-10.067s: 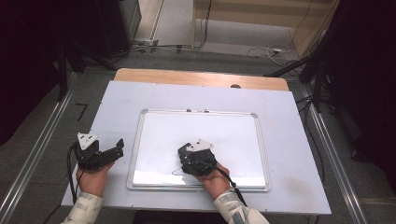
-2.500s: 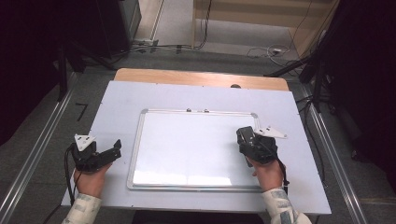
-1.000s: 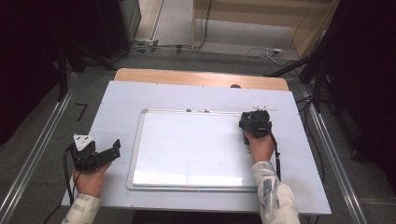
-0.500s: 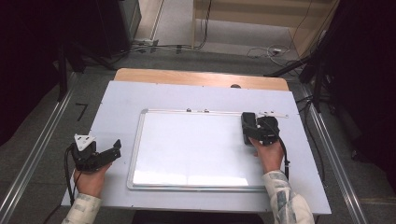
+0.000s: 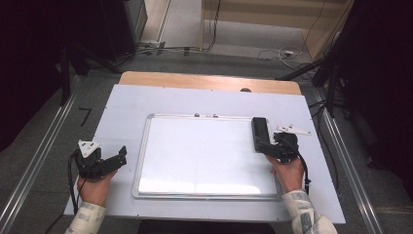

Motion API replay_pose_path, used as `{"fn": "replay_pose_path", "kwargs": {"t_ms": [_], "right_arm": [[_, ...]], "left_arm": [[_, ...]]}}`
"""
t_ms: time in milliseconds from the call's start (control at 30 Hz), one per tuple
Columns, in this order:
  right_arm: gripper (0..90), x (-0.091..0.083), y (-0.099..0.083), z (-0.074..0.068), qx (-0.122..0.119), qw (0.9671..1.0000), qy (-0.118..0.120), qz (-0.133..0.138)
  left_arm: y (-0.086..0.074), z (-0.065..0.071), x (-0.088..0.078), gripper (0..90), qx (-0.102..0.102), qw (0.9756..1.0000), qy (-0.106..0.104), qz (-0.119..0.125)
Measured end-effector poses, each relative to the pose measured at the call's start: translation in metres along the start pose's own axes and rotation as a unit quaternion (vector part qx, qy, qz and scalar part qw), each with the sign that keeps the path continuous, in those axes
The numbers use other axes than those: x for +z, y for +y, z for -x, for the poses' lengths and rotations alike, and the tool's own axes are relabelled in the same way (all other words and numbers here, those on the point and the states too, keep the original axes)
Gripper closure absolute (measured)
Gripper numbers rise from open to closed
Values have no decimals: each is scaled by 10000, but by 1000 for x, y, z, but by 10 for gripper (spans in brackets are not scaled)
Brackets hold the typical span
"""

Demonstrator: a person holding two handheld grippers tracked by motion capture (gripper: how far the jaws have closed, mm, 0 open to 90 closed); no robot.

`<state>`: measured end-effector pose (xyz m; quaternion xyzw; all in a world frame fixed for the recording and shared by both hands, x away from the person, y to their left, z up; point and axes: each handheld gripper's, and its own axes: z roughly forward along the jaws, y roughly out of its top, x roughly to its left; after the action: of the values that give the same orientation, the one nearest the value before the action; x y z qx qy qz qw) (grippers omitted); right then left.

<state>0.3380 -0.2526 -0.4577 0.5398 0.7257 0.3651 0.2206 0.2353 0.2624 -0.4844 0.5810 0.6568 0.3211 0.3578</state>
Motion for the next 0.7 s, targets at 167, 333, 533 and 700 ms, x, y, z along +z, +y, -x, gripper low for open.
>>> {"fn": "replay_pose_path", "kwargs": {"t_ms": [167,333,533,700], "right_arm": [[227,-5,-3,2,15,10000,24,20],[201,-10,-5,5,4,10000,47,75],[189,-17,-8,6,-32,9999,44,119],[184,-21,-10,7,-76,9998,84,159]], "left_arm": [[0,0,0,62,6,10000,8,-2],[0,0,0,62,-3,10000,6,3],[0,0,0,62,-1,10000,-1,4],[0,-1,0,62,-1,10000,-13,9]]}}
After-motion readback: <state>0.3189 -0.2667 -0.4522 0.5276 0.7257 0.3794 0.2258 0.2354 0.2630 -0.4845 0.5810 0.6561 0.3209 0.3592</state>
